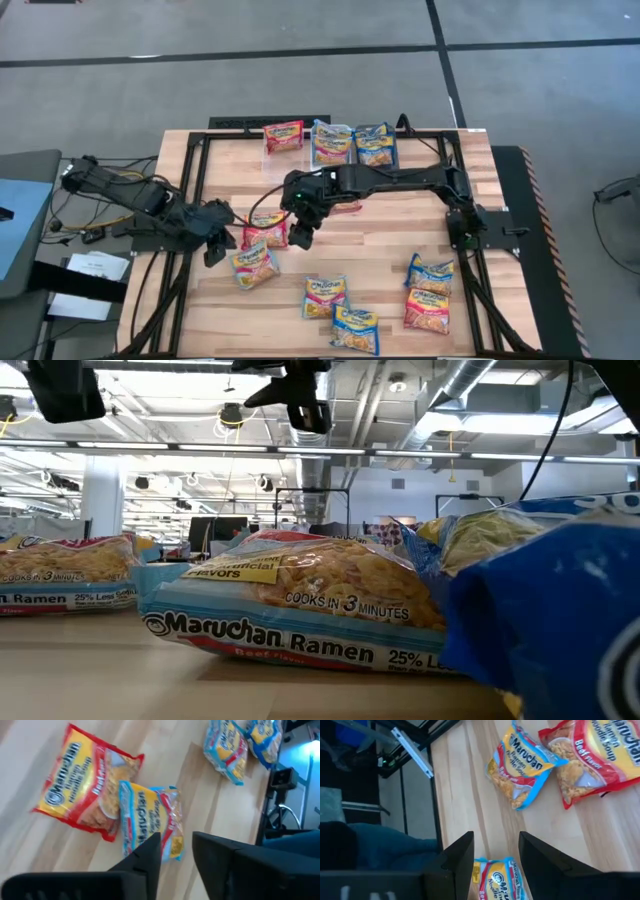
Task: Sort Maruchan noodles
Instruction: Put the light blue noodle pack into the white bin
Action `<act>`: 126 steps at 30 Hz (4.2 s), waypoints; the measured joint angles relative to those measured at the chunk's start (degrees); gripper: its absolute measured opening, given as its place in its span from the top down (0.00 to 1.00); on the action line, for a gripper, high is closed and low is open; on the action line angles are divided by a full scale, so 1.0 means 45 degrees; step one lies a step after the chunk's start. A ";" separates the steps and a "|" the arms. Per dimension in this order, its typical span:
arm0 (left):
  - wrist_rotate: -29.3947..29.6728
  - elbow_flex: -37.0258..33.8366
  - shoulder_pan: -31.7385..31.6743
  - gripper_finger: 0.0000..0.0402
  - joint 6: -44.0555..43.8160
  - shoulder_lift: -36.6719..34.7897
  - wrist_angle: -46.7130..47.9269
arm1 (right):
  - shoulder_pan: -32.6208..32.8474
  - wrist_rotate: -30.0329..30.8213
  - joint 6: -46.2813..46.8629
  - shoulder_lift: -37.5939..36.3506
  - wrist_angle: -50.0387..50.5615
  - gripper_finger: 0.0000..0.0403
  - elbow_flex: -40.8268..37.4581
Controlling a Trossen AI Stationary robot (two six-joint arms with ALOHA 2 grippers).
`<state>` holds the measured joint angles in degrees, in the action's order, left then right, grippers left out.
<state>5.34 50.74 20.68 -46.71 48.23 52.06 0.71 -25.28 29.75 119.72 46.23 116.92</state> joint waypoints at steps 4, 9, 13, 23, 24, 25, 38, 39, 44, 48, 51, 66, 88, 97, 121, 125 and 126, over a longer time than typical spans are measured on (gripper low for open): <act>-0.0292 0.0000 -0.0528 0.69 0.0412 -0.0004 0.0361 | -0.0091 -0.0195 -0.0229 0.0000 0.0006 0.55 0.0000; -0.0340 -0.0005 -0.0538 0.67 0.0174 0.0200 0.0226 | -0.0302 -0.0631 -0.0730 0.0000 0.0013 0.55 0.0000; -0.0340 -0.0254 -0.0538 0.67 0.0203 0.0434 0.0158 | -0.0512 -0.1120 -0.0820 0.0000 0.0012 0.55 0.0000; -0.0751 -0.2967 -0.0588 0.68 -0.0979 0.0457 -0.1395 | -0.0622 -0.1430 -0.1734 0.0000 0.0008 0.55 0.0000; -0.0864 -0.3199 -0.0678 0.68 -0.0999 0.0455 -0.1679 | -0.0622 -0.1451 -0.1747 0.0000 0.0017 0.55 0.0000; -0.1005 -0.3447 -0.0796 0.68 -0.1014 0.0445 -0.1979 | -0.0622 -0.1451 -0.1771 0.0000 0.0027 0.55 0.0000; -0.2351 -0.5517 -0.2257 0.68 -0.1246 0.0447 -0.4650 | -0.0784 -0.1480 -0.2432 -0.0003 0.0403 0.55 0.0000; -0.2428 -0.5605 -0.2325 0.68 -0.1251 0.0452 -0.4718 | -0.0787 -0.1480 -0.2440 -0.0002 0.0392 0.55 0.0000; -0.2794 -0.5892 -0.2581 0.68 -0.1102 0.0563 -0.5421 | -0.0787 -0.1480 -0.2715 -0.0010 0.0387 0.55 0.0000; -0.2917 -0.6250 -0.2685 0.68 -0.1096 0.0820 -0.6370 | -0.0787 -0.1480 -0.2728 -0.0015 0.0389 0.55 0.0000; -0.3062 -0.6500 -0.2690 0.68 -0.1117 0.1319 -0.6843 | -0.0787 -0.1480 -0.2728 -0.0015 0.0381 0.55 0.0000; -0.4517 -0.6510 -0.2670 0.86 -0.1030 0.3548 -0.9054 | -0.0787 -0.1412 -0.2724 -0.0015 0.0374 0.55 0.0000; -0.4794 -0.6373 -0.2666 1.00 -0.1602 0.3789 -1.2927 | -0.1290 -0.0725 -0.3987 -0.0702 0.4585 0.58 0.0039; -0.4794 -0.6373 -0.2665 1.00 -0.1591 0.3789 -1.2971 | -0.0177 0.1244 -0.4609 -0.0754 0.5543 0.69 0.0005; -0.5372 -0.6368 -0.2665 1.00 -0.1110 0.3784 -1.3138 | 0.1531 0.0935 -0.1048 -0.0699 -0.1940 0.72 -0.2977; -0.5372 -0.6363 -0.2665 1.00 -0.0919 0.3784 -1.3136 | 0.1552 0.0950 -0.1048 -0.0704 -0.2930 0.72 -0.2973; -0.5372 -0.6363 -0.2665 1.00 -0.0836 0.3784 -1.3127 | 0.1545 0.0993 -0.1043 -0.0704 -0.3025 0.72 -0.2973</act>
<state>-18.83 22.11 8.69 -50.47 65.25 -7.01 7.66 -20.81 25.06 116.55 32.62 103.55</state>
